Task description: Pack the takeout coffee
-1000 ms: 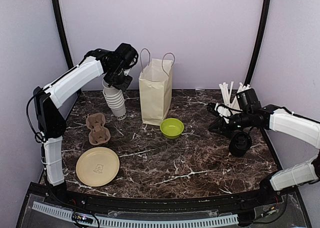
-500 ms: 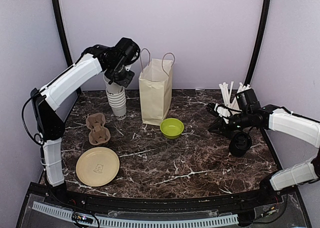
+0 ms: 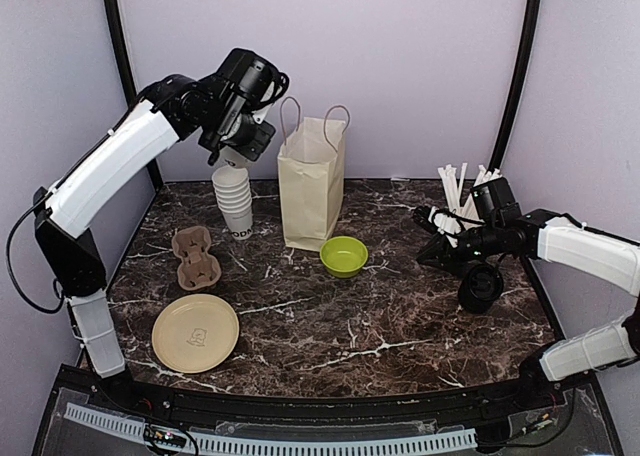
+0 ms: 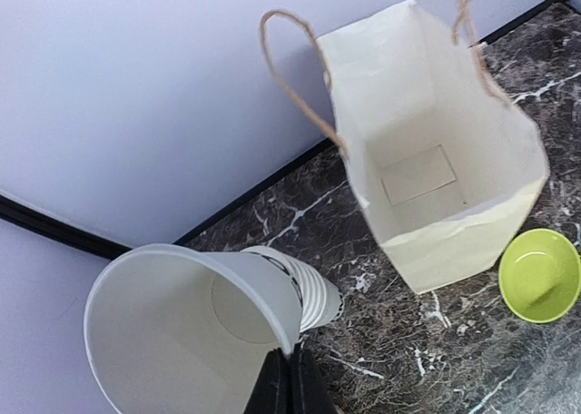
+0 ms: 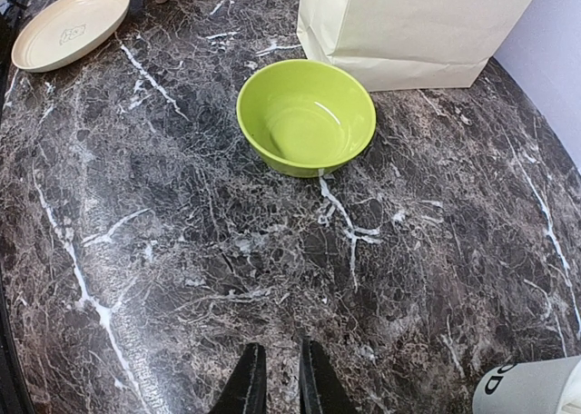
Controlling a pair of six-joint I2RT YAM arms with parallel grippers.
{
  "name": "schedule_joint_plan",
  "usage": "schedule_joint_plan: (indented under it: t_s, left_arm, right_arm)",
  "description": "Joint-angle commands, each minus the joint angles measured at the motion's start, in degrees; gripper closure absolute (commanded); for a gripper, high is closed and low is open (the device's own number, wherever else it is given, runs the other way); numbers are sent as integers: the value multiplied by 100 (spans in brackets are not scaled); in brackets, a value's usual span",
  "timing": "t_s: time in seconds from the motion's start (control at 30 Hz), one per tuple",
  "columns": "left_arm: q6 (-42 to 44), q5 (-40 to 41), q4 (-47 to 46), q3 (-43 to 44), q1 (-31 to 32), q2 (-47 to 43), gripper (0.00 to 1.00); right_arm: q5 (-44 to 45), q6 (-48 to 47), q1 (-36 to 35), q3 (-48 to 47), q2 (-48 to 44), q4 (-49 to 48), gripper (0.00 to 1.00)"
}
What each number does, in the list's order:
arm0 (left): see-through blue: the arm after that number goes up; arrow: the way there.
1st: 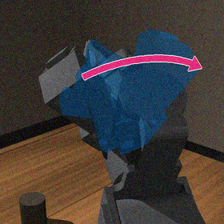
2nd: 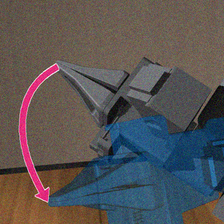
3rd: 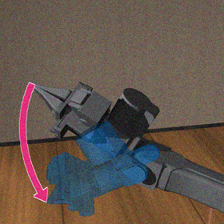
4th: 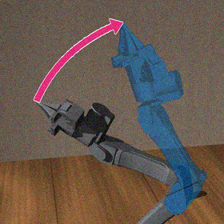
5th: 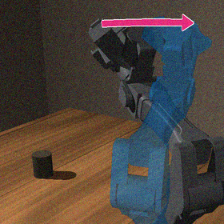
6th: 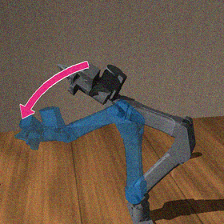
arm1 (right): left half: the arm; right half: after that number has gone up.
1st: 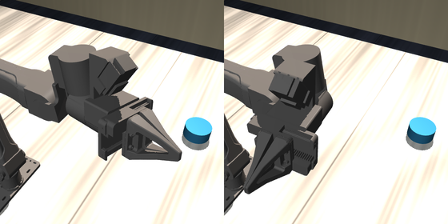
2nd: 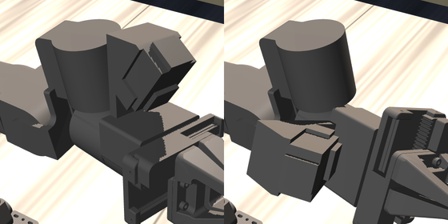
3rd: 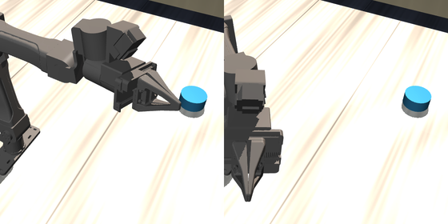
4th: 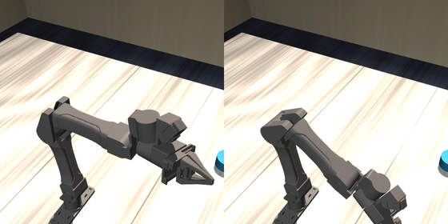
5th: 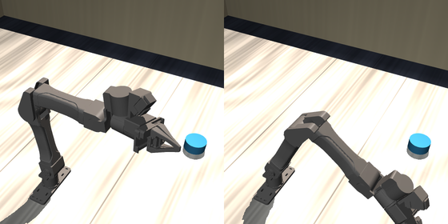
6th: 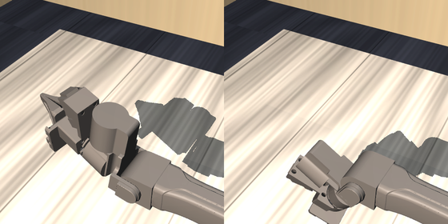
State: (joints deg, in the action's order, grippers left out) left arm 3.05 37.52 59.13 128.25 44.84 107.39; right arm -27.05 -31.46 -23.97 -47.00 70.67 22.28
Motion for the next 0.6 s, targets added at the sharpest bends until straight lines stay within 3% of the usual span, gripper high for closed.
schedule_joint_plan:
  t_s: [0.0, 0.37, 0.57]
  left_arm:
    - [321, 25, -98, 4, 597, -603, 100]
    - [268, -1194, 850, -708, 2653, -612, 100]
    - [358, -2443, 133, -1255, 3086, -567, 100]
  right_arm:
    - [41, -14, -34, 6, 10, -126, 88]
    - [59, 73, -25, -25, 112, -158, 88]
    - [57, 215, 160, -185, -7, -62, 88]
